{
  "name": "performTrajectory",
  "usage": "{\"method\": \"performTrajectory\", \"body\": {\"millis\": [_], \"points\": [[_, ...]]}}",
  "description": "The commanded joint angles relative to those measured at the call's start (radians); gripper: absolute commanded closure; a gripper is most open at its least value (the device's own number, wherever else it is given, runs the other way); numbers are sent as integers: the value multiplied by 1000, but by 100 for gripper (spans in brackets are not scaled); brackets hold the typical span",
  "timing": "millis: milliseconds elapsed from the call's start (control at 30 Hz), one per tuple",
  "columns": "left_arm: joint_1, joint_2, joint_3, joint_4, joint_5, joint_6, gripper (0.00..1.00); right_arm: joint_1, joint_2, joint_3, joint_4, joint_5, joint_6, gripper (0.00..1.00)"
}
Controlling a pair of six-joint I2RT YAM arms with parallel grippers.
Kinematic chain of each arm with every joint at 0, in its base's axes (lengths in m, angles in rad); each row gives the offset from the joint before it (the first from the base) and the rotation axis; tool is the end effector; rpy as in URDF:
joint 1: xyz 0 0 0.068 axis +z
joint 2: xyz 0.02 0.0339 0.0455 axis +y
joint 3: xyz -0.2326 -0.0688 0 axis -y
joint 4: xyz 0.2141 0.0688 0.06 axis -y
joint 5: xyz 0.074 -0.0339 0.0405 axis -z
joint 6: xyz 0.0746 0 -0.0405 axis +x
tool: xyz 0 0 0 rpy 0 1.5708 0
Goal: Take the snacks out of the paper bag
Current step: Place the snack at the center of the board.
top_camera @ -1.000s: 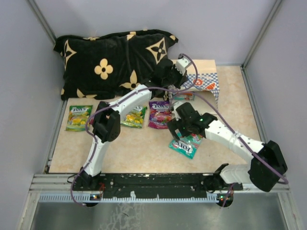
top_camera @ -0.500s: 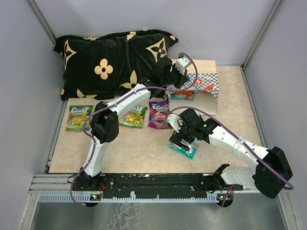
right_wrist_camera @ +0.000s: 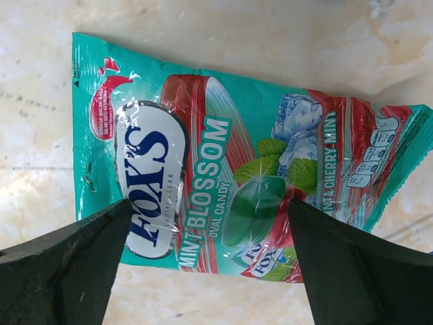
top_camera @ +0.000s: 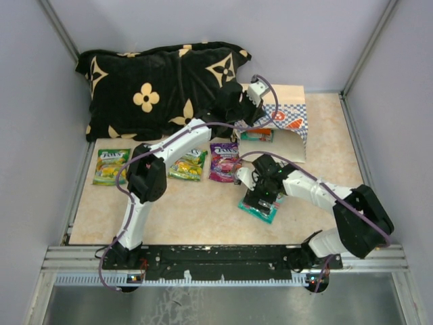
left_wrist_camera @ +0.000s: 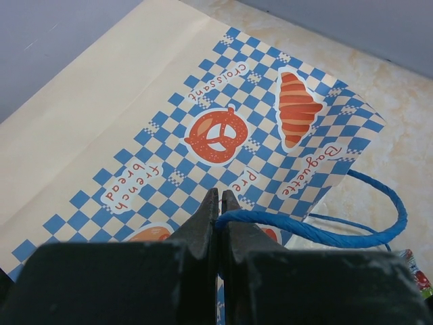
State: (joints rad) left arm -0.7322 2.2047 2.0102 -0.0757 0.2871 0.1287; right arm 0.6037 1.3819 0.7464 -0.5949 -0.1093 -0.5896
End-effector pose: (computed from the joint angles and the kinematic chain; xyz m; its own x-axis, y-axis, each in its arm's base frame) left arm 0.3724 -0.3631 0.2795 -0.0885 0.2451 -0.9654 0.8626 0.5035 0.0487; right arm 0.1878 0.1394 0.1235 -0.3145 -0.8883 -0.3347 -0.9254 0.3654 -0.1002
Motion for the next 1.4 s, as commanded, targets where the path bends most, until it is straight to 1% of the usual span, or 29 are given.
{"method": "performTrajectory", "body": {"millis": [0, 100, 233, 300, 400, 467, 533, 600, 700, 767, 867, 933, 1000, 1033, 1100, 1133, 1167, 1200, 1267, 1367], "points": [[8, -54, -10, -10, 1, 23, 100, -9, 56, 3, 136, 93, 156, 1], [12, -63, -19, -13, -13, 42, 100, -5, 117, 58, 116, 208, 375, 1], [23, -74, -28, -15, -13, 45, 100, 46, 161, 124, 91, 352, 572, 1], [27, -80, -33, -15, -11, 47, 100, 55, 177, 168, 38, 327, 668, 1], [33, -85, -33, -15, -10, 42, 100, 60, 239, 243, -77, 389, 823, 1], [36, -88, -31, -11, -7, 36, 100, 60, 313, 278, -133, 409, 928, 1], [37, -90, -29, -11, -4, 34, 100, 59, 362, 274, -140, 372, 1013, 1], [38, -92, -31, -12, -2, 32, 100, 61, 368, 218, -79, 325, 1116, 1], [39, -97, -31, -17, 2, 32, 100, 61, 290, 78, 102, 238, 1279, 1], [40, -99, -31, -19, 2, 31, 100, 61, 182, -20, 219, 211, 1397, 1], [40, -102, -32, -21, 1, 30, 100, 62, 8, -155, 337, 232, 1606, 1], [41, -103, -30, -18, 5, 27, 100, 67, -149, -220, 342, 300, 1735, 1], [40, -102, -26, -18, 9, 21, 100, 87, -291, -251, 278, 402, 1838, 1], [40, -100, -24, -16, 11, 18, 100, 95, -359, -248, 243, 453, 1862, 1], [40, -96, -16, -17, 12, 14, 100, 99, -454, -198, 153, 539, 1829, 1], [40, -94, -11, -20, 11, 13, 100, 99, -477, -153, 108, 576, 1770, 1], [41, -92, -5, -22, 9, 12, 100, 99, -484, -99, 90, 594, 1674, 1], [41, -90, 0, -28, 7, 12, 100, 99, -476, -44, 84, 580, 1538, 1], [40, -86, 8, -37, 6, 14, 100, 99, -426, 60, 75, 498, 1246, 1], [43, -89, 5, -41, 6, 9, 100, 100, -292, 181, 3, 310, 866, 1]]}}
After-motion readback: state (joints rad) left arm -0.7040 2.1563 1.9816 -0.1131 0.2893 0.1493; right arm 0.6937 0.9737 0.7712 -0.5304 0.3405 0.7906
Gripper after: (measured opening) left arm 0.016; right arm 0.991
